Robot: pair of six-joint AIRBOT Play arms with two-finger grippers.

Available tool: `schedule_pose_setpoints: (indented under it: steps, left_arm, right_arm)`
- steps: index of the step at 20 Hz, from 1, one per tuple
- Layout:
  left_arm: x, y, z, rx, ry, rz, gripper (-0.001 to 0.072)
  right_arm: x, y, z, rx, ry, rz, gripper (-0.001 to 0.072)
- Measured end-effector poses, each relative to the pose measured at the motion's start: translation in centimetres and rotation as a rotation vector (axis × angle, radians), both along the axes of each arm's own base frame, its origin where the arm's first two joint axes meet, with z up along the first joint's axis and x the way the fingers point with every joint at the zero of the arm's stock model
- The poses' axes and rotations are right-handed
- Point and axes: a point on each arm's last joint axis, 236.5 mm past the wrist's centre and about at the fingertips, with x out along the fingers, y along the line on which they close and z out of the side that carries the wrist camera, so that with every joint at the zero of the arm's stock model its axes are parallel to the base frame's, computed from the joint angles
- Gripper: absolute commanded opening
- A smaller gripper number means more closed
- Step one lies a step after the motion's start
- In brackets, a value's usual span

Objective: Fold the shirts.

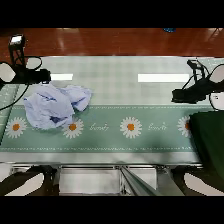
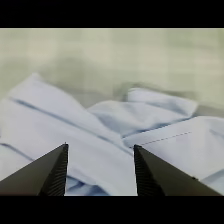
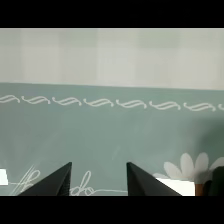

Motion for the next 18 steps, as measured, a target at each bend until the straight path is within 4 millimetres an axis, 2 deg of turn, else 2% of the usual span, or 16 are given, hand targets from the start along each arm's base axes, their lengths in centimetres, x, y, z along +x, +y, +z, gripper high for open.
schedule_pose_setpoints:
  steps: [3,7,9,10,11,13,15,16,18]
  left_arm:
    - [-1.7,2.1,-4.4,-0.004,0.168,0.061,0.0507]
    - [-4.9,2.3,-10.3,-0.022,0.420,0.086,0.0507]
    - [-6.3,2.2,-12.4,-0.028,0.517,0.089,0.0488]
    - [-6.9,2.1,-13.1,-0.031,0.556,0.091,0.0246]
    - [-7.6,1.9,-13.7,-0.039,0.596,0.094,0.0012]
    - [-8.5,1.7,-14.1,-0.042,0.646,0.094,0.0016]
    - [-8.7,1.3,-13.6,-0.055,0.665,0.087,0.0016]
    - [-8.4,1.0,-12.9,-0.068,0.650,0.078,0.0016]
    - [-6.7,-0.5,-10.4,-0.124,0.569,0.046,0.0016]
  right_arm:
    - [-1.0,0.3,-1.3,0.012,0.032,-0.007,0.0408]
    - [-1.4,0.4,-1.9,0.019,0.043,-0.014,0.0408]
    - [-1.5,0.5,-2.0,0.024,0.045,-0.019,0.0408]
    - [-1.5,0.5,-2.0,0.025,0.045,-0.022,0.0408]
    - [-1.5,0.5,-2.0,0.026,0.046,-0.023,0.0407]
    - [-1.5,0.6,-2.0,0.032,0.046,-0.030,0.0407]
    - [-1.5,0.9,-1.7,0.041,0.038,-0.034,0.0400]
    - [-1.4,0.9,-1.3,0.044,0.027,-0.039,0.0400]
    - [-1.4,0.8,-0.2,0.042,-0.004,-0.062,0.0399]
